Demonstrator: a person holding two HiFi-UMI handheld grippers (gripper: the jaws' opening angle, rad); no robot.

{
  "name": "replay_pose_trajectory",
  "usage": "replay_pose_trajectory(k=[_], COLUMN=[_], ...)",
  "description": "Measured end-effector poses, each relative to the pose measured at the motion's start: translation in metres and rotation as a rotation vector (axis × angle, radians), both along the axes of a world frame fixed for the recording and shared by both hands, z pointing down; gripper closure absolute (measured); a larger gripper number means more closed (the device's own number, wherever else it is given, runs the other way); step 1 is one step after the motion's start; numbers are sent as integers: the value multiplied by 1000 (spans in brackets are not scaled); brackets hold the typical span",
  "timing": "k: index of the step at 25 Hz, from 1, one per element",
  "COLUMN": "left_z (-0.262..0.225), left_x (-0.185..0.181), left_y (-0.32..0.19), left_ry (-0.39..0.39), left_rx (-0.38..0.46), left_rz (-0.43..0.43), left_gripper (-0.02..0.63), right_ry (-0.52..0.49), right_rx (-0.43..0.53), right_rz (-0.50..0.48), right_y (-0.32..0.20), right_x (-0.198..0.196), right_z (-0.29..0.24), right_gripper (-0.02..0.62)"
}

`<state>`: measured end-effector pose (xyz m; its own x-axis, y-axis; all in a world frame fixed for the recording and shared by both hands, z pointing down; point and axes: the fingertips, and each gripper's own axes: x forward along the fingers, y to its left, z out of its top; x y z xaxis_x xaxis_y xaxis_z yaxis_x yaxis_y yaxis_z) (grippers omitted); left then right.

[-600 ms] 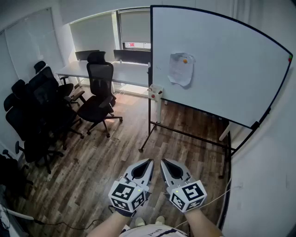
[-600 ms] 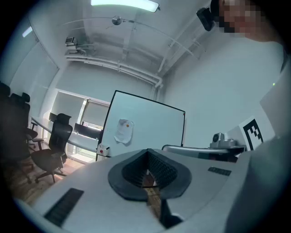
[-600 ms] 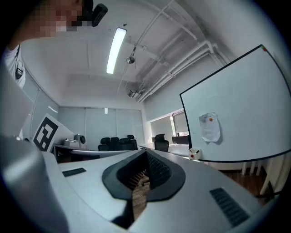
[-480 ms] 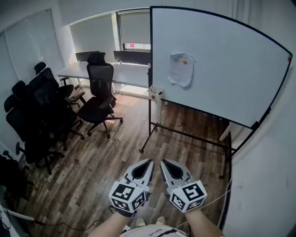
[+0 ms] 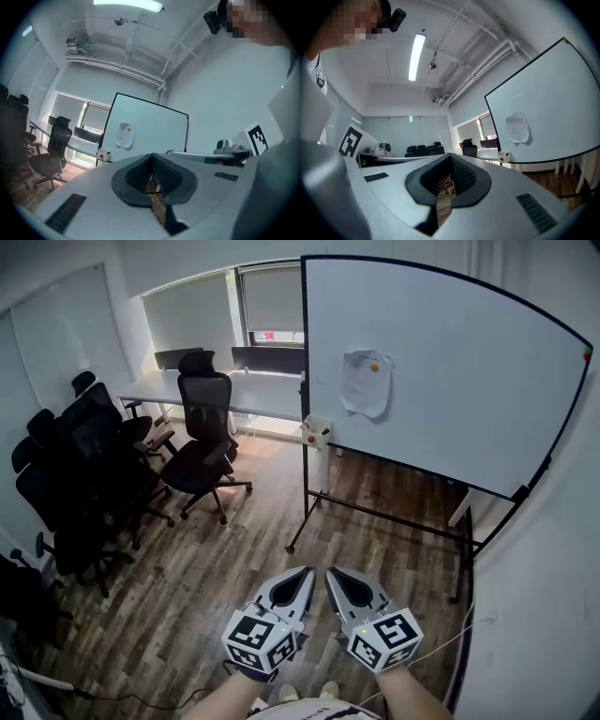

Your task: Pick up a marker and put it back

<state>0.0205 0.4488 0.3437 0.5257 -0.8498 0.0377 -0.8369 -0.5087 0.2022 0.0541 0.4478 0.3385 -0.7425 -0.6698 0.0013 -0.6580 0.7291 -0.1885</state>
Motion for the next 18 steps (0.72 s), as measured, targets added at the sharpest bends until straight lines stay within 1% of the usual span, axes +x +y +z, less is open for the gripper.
replay_pose_trajectory(k=[5, 11, 18], left_z=[-7, -5, 0], left_x=[14, 31, 45], left_y=[-1, -4, -14], left_ry=[-13, -27, -51], left_rx=[28, 14, 15], left_rz=[5, -27, -40], left_gripper=[598, 598, 598], right_ry=[-38, -94, -96], right_rx=[-5, -1, -17], right_rz=[23, 34, 32], right_y=[-1, 0, -9], right_x=[19, 45, 56], right_z=[-2, -6, 2], right_gripper=[592, 592, 592])
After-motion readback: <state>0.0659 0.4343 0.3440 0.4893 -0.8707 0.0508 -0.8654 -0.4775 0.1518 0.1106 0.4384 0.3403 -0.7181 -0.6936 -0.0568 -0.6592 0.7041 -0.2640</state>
